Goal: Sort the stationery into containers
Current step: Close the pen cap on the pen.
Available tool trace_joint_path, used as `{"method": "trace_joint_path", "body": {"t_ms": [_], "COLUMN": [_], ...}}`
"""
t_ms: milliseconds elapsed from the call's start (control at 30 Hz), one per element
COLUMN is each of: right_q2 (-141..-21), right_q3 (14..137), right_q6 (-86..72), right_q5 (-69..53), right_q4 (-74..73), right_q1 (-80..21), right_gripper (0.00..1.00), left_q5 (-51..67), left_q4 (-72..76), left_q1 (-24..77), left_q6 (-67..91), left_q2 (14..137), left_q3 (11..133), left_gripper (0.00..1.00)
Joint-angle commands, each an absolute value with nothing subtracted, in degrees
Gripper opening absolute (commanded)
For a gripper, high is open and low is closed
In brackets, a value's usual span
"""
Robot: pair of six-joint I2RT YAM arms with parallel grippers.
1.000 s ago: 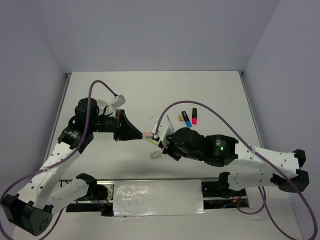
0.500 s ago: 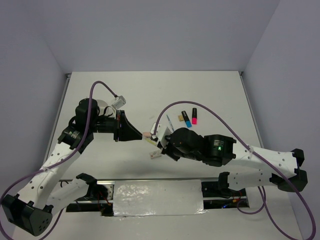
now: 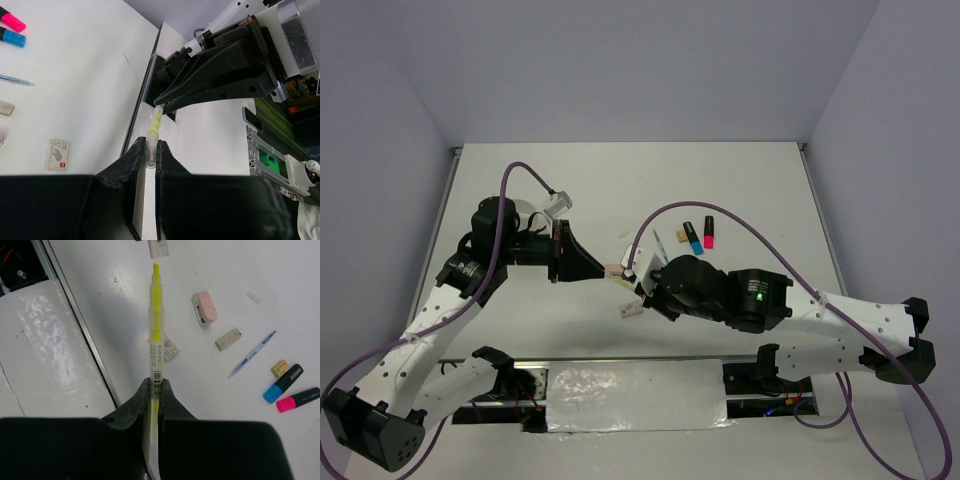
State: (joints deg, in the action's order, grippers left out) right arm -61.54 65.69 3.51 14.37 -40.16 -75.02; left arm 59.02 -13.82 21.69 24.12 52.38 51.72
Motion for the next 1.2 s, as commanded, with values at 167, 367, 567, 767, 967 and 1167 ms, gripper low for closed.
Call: {"method": "trace_joint_path", "body": {"t_ms": [167,367,567,767,967,1167], "right_q2": [-61.1,-62.0,-63.0,-63.3,-63.3,-63.0], "right_q3": [68.3,69.0,69.9,70.6,69.8,69.5], "right_q6": [4.1,4.7,5.3,6.2,9.5,14.7], "right_q5": [15.0,15.4,16.7,16.9,17.4,19.3], "right_q4": [-37.4,-36.7,-36.3,-35.5,-34.5,-34.4], "right_q1": [-75.4,-75.4,-75.6,-75.4,-75.4,-75.5], "right_gripper": [0.00,0.00,0.00,0.00,0.00,0.00], "left_q5": [58.9,60.5,60.5,61.2,63.2,61.0], "left_q4": [-13.1,-11.9,-12.3,-12.1,-11.3,-16.2], "left_q1": [22.1,22.2,22.6,23.1,24.3,27.3], "left_q6": [22.4,23.1,22.6,22.5,22.8,18.4], "left_q2": [52.6,52.5,51.9,51.8,51.2,51.6], "left_q3": [51.8,51.2,51.1,50.8,51.1,52.6], "left_gripper": [0.00,0.00,0.00,0.00,0.00,0.03]}}
